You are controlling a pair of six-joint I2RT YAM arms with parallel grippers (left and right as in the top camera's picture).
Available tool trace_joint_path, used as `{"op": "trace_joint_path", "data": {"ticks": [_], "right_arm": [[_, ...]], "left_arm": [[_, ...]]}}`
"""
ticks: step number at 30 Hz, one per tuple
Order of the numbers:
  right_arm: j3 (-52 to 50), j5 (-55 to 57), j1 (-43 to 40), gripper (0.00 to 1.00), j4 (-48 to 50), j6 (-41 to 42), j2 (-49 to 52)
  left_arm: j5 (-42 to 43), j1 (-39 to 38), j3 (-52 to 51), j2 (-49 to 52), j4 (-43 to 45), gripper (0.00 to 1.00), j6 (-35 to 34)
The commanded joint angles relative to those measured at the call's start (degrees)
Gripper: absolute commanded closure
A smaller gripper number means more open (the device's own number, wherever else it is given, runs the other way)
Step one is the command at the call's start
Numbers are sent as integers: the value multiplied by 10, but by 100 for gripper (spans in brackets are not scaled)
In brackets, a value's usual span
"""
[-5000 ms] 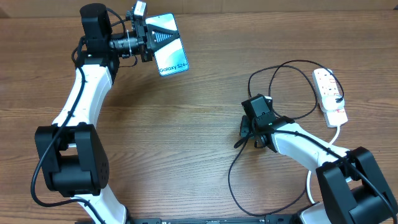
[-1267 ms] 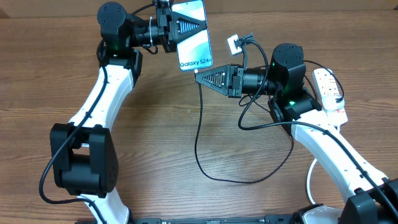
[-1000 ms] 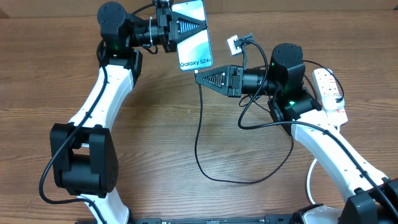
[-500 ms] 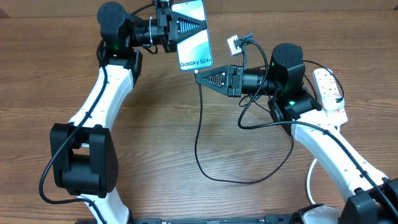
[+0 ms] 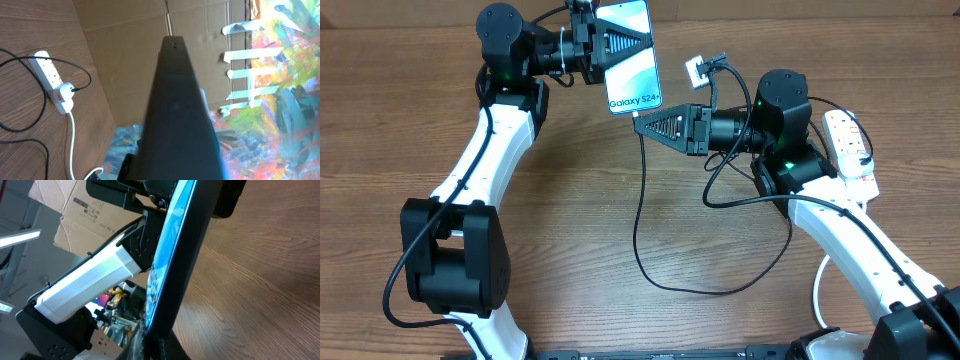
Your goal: Plug charger to phone and switch on socket
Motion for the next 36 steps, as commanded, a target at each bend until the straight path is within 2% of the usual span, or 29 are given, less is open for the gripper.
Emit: {"op": "trace_joint_path", "data": {"ticks": [1, 14, 24, 27, 36], "right_arm": [[3, 14, -2, 96, 5, 5, 1], [3, 51, -14, 96, 5, 50, 1], [3, 74, -14, 96, 5, 37, 1], [3, 76, -14, 96, 3, 10, 1], [3, 81, -12, 96, -10, 17, 1]], "left_arm": [[9, -3, 9, -9, 5, 96, 5], [19, -3, 9, -9, 5, 96, 20], [20, -3, 9, -9, 4, 96, 20], [26, -6, 9, -9, 0, 96, 20], [55, -21, 9, -9, 0, 96, 25]]}}
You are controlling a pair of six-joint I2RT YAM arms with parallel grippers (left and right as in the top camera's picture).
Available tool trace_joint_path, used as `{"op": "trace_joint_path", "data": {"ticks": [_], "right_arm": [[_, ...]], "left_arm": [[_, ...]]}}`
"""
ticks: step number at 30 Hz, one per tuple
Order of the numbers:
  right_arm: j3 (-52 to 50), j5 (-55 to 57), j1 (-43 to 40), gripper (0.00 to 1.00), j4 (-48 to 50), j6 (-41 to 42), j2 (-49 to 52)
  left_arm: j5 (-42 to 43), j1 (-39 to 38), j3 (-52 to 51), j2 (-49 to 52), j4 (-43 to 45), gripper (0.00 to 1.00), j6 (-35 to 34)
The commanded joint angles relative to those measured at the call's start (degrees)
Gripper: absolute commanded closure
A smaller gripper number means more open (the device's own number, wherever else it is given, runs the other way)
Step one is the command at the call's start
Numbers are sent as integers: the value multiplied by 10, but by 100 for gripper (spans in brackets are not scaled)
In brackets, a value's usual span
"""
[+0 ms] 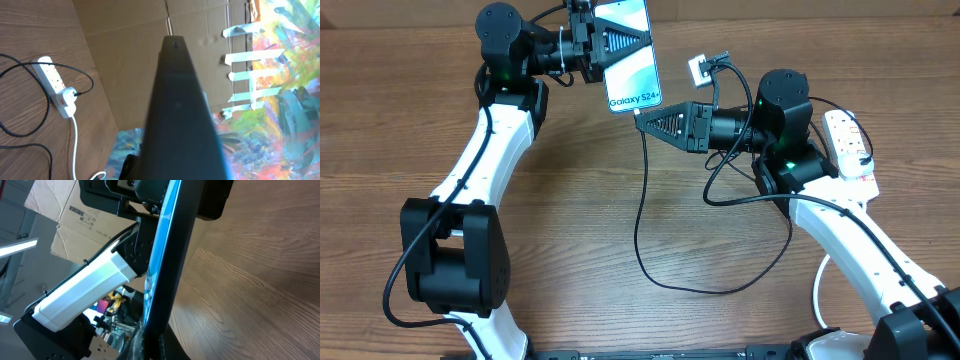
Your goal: Plug charger to phone and switch on socket
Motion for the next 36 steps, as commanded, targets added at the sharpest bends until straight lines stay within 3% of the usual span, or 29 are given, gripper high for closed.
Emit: {"op": "trace_joint_path", "data": {"ticks": [1, 11, 32, 33, 35, 36], "right_arm": [[3, 62, -9, 96, -3, 3, 1], [3, 83, -9, 96, -24, 18, 1], [3, 135, -9, 96, 3, 37, 1], [3, 135, -9, 94, 3, 34, 1], [3, 134, -9, 60, 3, 32, 1], [3, 132, -9, 49, 3, 32, 1]], "left_arm": [[64, -20, 9, -9, 4, 96, 18], [95, -22, 9, -9, 4, 95, 61], [104, -42, 8, -9, 4, 96, 63], [104, -42, 8, -9, 4, 96, 63], [102, -41, 8, -9, 4, 96, 63], [101, -41, 8, -9, 4, 96, 63]]}}
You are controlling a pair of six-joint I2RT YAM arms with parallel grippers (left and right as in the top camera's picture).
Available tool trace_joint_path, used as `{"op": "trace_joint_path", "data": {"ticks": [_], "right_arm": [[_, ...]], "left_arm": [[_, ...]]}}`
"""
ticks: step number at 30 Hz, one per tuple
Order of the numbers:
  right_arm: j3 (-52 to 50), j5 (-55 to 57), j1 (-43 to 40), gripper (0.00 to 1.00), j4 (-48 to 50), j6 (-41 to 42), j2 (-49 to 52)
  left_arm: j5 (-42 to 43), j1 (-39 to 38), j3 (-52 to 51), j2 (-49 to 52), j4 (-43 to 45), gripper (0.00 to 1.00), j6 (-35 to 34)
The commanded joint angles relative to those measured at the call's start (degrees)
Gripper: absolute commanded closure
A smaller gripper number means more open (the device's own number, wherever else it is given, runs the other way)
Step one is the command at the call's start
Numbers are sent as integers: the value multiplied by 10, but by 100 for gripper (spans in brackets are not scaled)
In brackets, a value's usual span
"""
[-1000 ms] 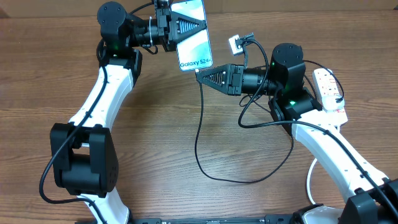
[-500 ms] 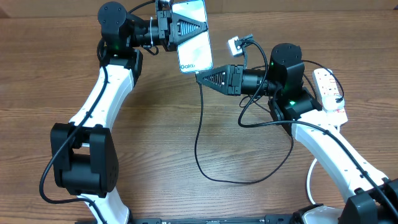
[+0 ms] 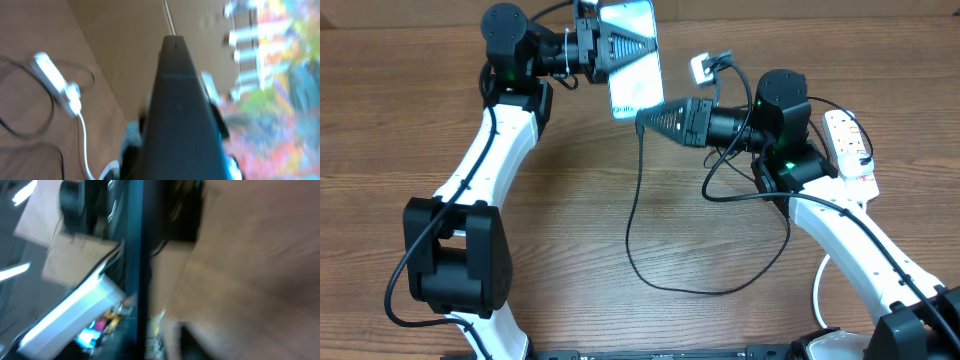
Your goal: Plug charger to phone and switch on socket
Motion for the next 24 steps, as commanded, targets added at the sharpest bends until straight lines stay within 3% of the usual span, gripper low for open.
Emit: {"op": "trace_joint_path", "data": {"ticks": [1, 4, 17, 24], "right_arm": [[5, 71, -9, 40, 4, -2, 1], [5, 62, -9, 23, 5, -5, 1], [5, -139, -10, 19, -34, -54, 1], [4, -156, -9, 27, -49, -68, 1]], "left_arm": [[64, -28, 8, -9, 4, 96, 2], [63, -28, 8, -9, 4, 96, 10], [49, 2, 8, -9, 4, 96, 61], [49, 1, 8, -9, -23, 96, 52]]}}
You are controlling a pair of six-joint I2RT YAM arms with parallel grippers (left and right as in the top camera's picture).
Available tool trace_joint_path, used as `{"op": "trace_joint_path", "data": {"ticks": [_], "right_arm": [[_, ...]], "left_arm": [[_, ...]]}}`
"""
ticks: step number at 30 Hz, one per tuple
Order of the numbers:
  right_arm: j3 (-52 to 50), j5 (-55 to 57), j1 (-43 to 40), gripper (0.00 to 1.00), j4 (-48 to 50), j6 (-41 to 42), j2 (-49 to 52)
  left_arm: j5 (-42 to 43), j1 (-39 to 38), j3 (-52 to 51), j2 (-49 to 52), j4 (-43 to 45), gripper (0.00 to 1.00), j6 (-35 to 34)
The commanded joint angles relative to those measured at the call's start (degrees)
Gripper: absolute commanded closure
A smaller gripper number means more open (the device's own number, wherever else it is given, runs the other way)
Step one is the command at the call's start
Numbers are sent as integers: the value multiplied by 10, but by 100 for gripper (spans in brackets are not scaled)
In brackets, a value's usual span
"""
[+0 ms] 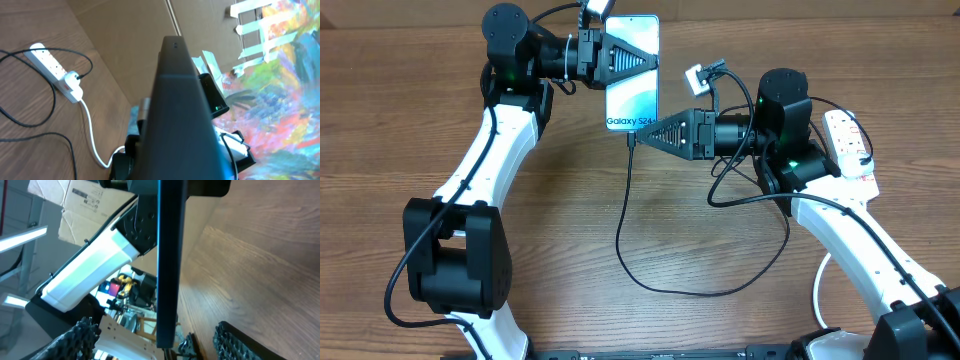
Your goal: Plug charger to phone and switch on socket
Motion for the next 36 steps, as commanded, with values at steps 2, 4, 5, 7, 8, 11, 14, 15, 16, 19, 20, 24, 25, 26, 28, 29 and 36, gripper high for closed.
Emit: {"op": "trace_joint_path", "data": {"ticks": [2, 4, 5, 7, 8, 11, 14, 15, 16, 19, 20, 24, 25, 26, 28, 29, 36], "right_arm": [[4, -21, -1, 32, -10, -30, 1], [3, -5, -1, 38, -25, -30, 1], [3, 3, 0, 41, -34, -30, 1], [2, 27, 2, 57, -52, -31, 1], [1, 35, 3, 66, -58, -31, 1], [1, 55, 10, 71, -76, -31, 1], [1, 61, 15, 70, -76, -31, 1], [1, 61, 15, 70, -76, -31, 1], [1, 61, 15, 70, -76, -31, 1], [1, 64, 15, 70, -76, -31, 1], [1, 64, 15, 71, -76, -31, 1], [1, 64, 15, 75, -76, -31, 1], [1, 64, 15, 76, -76, -31, 1], [1, 64, 15, 75, -76, -31, 1], [1, 64, 15, 70, -76, -31, 1], [1, 64, 15, 69, -76, -31, 1], [1, 62, 15, 75, -78, -31, 1]], "left_arm": [[-4, -7, 9, -9, -63, 96, 7], [-7, -12, 9, -9, -110, 96, 15], [-9, -14, 9, -9, -126, 96, 23], [-14, -18, 9, -9, -142, 96, 29], [-17, -19, 9, -9, -142, 96, 31], [-27, -20, 9, -9, -141, 96, 35], [-31, -20, 9, -9, -141, 96, 46], [-32, -20, 9, -9, -141, 96, 50], [-31, -20, 9, -9, -141, 96, 52], [-32, -20, 9, -9, -141, 95, 63], [-32, -20, 9, -9, -141, 96, 63], [-32, -20, 9, -9, -141, 96, 64], [-32, -20, 9, -9, -141, 96, 65], [-32, -20, 9, -9, -141, 96, 67], [-33, -20, 9, -9, -141, 96, 73], [-34, -20, 9, -9, -141, 96, 75], [-32, -21, 9, -9, -142, 96, 75]]}}
